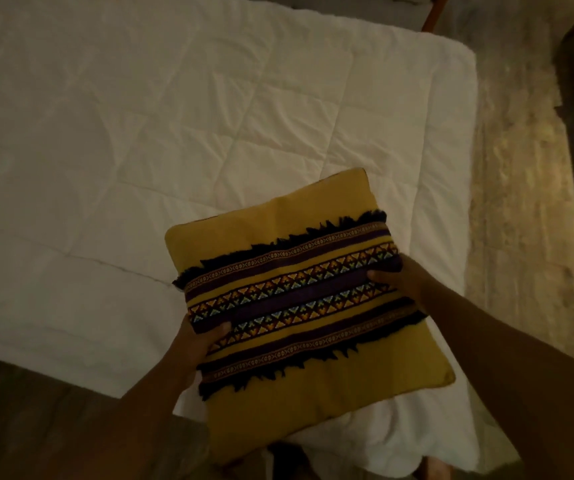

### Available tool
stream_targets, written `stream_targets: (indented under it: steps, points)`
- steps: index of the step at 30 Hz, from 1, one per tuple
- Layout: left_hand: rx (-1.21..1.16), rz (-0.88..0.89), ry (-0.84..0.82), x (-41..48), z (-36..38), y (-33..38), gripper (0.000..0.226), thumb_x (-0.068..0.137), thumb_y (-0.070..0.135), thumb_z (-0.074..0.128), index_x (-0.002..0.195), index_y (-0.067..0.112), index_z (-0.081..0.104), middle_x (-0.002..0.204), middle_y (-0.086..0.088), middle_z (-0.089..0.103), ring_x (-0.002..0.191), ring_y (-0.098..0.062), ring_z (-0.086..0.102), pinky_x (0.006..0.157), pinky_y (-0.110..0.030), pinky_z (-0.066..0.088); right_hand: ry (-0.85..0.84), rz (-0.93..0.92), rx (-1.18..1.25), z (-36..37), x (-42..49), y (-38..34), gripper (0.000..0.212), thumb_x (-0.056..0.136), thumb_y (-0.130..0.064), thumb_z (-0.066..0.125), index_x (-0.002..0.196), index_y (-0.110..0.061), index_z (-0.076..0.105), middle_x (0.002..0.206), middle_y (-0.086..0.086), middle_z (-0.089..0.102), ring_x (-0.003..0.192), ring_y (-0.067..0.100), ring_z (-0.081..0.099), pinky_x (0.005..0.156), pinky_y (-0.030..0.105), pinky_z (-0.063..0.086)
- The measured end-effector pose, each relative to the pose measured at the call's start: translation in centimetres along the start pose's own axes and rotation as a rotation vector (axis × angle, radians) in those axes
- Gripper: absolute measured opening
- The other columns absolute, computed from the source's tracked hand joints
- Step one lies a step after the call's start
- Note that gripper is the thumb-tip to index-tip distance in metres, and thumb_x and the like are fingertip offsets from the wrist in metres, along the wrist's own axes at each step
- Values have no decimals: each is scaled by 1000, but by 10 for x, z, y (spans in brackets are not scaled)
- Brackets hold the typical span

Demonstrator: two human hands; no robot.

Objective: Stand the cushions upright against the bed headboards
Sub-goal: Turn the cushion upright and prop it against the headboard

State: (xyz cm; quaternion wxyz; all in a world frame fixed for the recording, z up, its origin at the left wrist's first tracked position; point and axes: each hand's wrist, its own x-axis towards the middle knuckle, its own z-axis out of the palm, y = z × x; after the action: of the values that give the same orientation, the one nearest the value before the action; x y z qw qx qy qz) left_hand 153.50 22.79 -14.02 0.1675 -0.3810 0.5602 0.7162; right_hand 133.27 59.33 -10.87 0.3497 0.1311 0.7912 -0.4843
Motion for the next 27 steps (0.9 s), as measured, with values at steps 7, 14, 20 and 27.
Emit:
stream_targets:
  steps: [7, 14, 20, 27]
  points:
    - [-125, -276, 132, 7, 19, -57, 81, 77, 31, 79, 147, 31, 38, 140, -8, 56, 123, -35, 56, 94, -61, 50, -29, -50, -270, 3, 71, -32, 62, 72, -37, 86, 124, -24, 56, 118, -3, 61, 109, 23, 58, 98, 44, 49]
    - [-305, -461, 214, 10, 45, -85, 95, 66, 31, 86, 148, 29, 36, 138, -11, 55, 117, -33, 57, 75, -51, 59, -104, -69, -435, 18, 115, -59, 71, 74, -34, 85, 134, -18, 51, 132, 7, 58, 118, 28, 57, 91, 35, 44]
    - [-362, -599, 225, 15, 74, -98, 89, 76, 21, 81, 149, 28, 32, 144, -11, 49, 125, -36, 50, 95, -61, 49, -168, -83, -533, 32, 152, -72, 75, 73, -37, 85, 138, -22, 48, 135, 4, 56, 124, 27, 53, 90, 31, 39]
    - [-322, -689, 260, 43, 89, -116, 92, 75, 18, 82, 150, 31, 30, 150, -11, 42, 131, -38, 45, 94, -64, 49, -138, -71, -688, 47, 189, -52, 83, 76, -40, 82, 146, -21, 41, 145, 9, 50, 132, 31, 48, 110, 45, 39]
